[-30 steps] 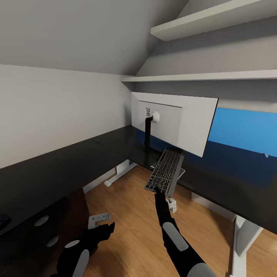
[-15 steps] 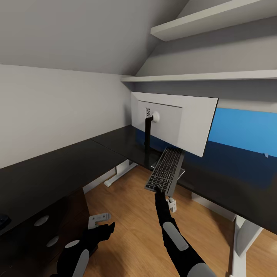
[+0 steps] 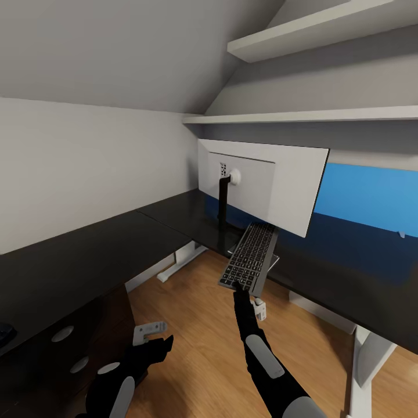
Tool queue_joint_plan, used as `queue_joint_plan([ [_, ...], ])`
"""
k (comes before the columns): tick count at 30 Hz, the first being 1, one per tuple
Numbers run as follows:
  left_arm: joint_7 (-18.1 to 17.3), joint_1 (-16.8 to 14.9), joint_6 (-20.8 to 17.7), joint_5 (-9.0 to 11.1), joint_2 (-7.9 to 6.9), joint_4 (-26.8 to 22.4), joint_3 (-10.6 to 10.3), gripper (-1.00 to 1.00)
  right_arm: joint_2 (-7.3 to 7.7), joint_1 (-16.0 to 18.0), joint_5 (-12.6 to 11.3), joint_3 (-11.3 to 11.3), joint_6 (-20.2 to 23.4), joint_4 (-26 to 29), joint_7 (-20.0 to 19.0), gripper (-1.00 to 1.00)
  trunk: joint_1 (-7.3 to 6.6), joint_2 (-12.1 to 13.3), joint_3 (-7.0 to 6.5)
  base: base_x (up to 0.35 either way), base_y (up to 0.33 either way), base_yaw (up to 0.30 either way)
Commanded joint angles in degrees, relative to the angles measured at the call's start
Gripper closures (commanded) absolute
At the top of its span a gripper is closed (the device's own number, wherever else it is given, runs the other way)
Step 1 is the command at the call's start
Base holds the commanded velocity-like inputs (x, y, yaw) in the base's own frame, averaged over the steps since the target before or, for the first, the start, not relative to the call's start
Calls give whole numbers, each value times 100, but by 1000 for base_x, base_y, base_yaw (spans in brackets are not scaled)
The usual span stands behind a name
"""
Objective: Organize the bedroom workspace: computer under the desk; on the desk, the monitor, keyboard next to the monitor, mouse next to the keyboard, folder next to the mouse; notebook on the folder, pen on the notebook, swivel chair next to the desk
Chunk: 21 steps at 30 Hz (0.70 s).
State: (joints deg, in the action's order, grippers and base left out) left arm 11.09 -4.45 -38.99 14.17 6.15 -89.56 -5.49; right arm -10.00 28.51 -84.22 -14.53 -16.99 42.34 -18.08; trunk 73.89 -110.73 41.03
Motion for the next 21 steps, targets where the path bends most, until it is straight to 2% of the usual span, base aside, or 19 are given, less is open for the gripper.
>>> queue_joint_plan([
  [1, 84, -3, -12, 50, -34, 27, 29, -100, 33, 38, -93, -48, -11, -40, -69, 100, -1, -3, 6, 0, 0, 0],
  [4, 86, -3, -7, 42, -65, 5, 46, -100, 131, 95, -133, -103, -4, -133, -98, 100, -1, -3, 6, 0, 0, 0],
  [8, 86, -3, -6, 36, -22, -10, 54, -100, 105, 67, -40, -73, 0, -103, -47, 100, -1, -3, 6, 0, 0, 0],
  [12, 86, -3, -11, 40, -126, -16, 50, -100, 204, 56, -34, -62, 2, -20, -26, 100, -1, -3, 6, 0, 0, 0],
  [21, 86, -3, -12, 42, -158, -17, 49, -100, 234, 57, -41, -59, 2, -4, -20, 100, -198, 358, -156, 0, 0, 0],
])
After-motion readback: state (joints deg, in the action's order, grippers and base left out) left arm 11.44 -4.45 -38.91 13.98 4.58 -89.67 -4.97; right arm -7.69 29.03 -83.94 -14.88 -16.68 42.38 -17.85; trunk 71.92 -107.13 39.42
